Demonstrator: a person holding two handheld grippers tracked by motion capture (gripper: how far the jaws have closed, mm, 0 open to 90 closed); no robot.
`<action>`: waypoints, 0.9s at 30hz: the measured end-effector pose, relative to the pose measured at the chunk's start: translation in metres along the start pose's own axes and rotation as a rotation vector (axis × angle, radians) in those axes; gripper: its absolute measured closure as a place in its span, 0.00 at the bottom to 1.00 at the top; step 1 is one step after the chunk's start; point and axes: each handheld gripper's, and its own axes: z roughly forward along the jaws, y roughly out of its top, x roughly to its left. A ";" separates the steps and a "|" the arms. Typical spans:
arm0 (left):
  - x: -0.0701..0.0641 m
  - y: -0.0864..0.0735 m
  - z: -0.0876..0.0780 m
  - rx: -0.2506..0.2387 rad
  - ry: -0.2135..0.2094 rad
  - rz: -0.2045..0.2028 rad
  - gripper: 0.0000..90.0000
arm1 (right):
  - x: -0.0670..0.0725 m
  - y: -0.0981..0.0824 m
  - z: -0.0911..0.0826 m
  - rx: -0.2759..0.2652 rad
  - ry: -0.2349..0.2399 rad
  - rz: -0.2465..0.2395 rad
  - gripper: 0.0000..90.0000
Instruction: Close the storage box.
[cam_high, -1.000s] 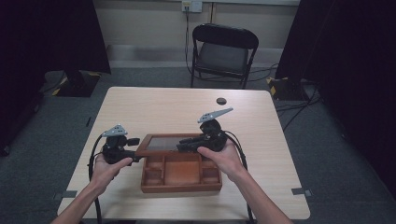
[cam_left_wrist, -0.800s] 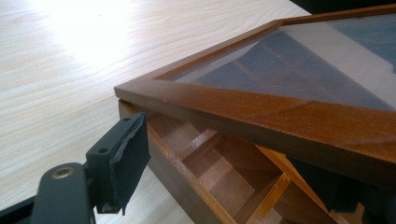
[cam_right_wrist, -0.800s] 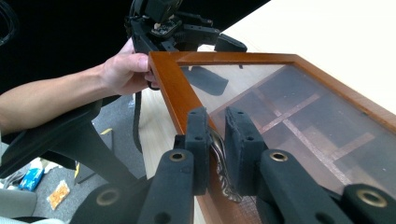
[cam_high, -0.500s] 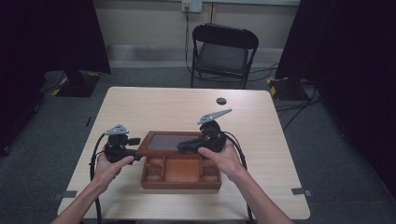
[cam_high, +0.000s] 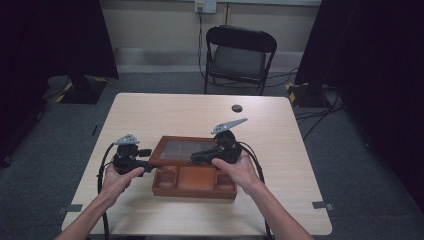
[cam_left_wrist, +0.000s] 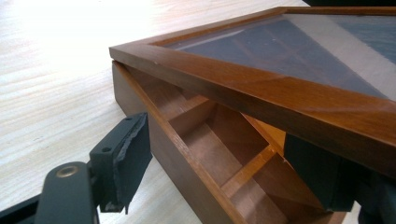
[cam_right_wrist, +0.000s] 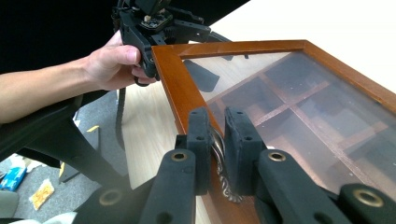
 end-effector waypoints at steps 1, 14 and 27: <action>0.000 0.000 0.001 0.000 0.001 -0.002 0.25 | 0.000 0.000 0.000 0.002 -0.004 -0.001 0.91; 0.004 -0.004 0.004 0.039 0.010 0.012 0.25 | 0.003 -0.002 0.003 0.035 -0.012 -0.015 0.91; 0.017 -0.007 -0.002 0.055 0.056 0.008 0.24 | 0.004 -0.006 0.005 0.048 -0.024 -0.024 0.91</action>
